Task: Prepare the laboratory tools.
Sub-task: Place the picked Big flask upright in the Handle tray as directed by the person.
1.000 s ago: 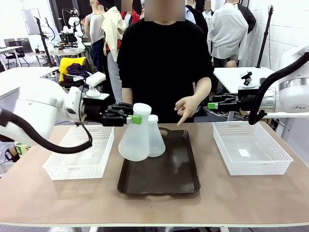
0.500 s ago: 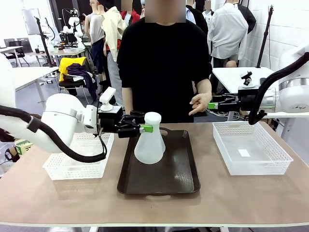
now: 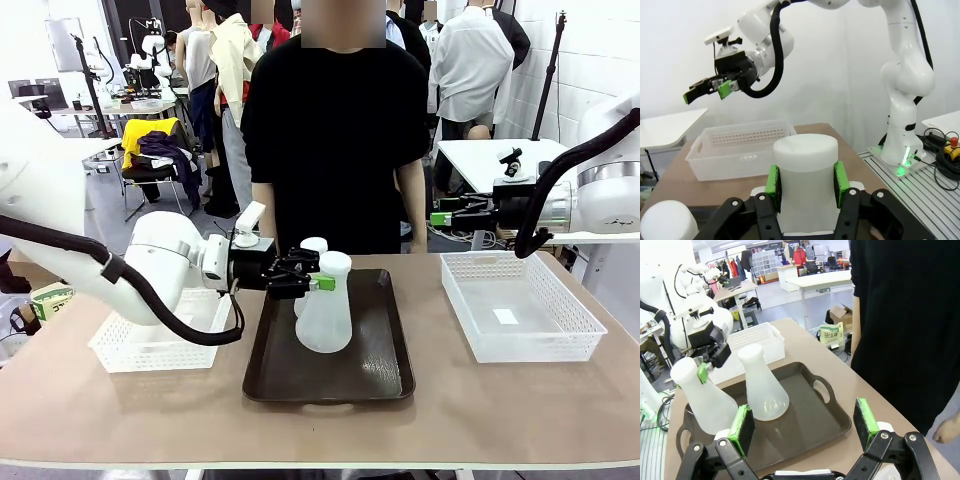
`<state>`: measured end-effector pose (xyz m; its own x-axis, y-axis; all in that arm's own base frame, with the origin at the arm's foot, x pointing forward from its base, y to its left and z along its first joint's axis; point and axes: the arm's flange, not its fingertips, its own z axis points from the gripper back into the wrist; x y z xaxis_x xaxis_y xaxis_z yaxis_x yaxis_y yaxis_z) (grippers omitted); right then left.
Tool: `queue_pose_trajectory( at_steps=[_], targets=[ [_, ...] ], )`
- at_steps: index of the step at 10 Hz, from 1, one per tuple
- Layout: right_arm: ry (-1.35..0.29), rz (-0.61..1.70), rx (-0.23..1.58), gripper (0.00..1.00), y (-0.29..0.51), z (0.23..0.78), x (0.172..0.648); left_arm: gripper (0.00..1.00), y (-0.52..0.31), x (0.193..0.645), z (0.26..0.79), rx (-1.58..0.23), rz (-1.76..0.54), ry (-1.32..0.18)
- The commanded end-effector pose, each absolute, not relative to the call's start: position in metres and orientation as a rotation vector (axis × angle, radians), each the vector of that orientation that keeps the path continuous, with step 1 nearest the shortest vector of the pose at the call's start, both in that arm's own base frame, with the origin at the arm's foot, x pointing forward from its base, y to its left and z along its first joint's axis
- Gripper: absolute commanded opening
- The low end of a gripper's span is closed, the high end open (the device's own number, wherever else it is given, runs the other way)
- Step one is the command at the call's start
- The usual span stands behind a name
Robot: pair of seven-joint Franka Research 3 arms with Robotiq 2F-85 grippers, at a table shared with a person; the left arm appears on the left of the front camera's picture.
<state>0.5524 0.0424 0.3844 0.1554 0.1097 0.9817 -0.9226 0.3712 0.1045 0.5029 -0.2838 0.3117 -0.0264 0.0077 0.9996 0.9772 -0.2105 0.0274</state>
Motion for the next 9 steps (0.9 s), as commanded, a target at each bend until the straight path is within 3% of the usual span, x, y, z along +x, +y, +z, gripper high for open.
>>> queue_pose_trajectory(
  at_steps=[1,4,9],
  targets=[
    [-1.147,0.904,0.889,1.0,0.043,0.385,0.552,0.0,-0.288,0.516,0.307,-1.338,-1.406,-1.059],
    [-1.147,0.904,0.889,1.0,0.043,0.385,0.552,0.0,-0.288,0.515,0.303,-1.334,-1.416,-1.016],
    [-1.147,0.904,0.889,1.0,0.043,0.385,0.552,1.0,-0.278,0.502,0.311,-1.294,-1.434,-0.948]
  ],
)
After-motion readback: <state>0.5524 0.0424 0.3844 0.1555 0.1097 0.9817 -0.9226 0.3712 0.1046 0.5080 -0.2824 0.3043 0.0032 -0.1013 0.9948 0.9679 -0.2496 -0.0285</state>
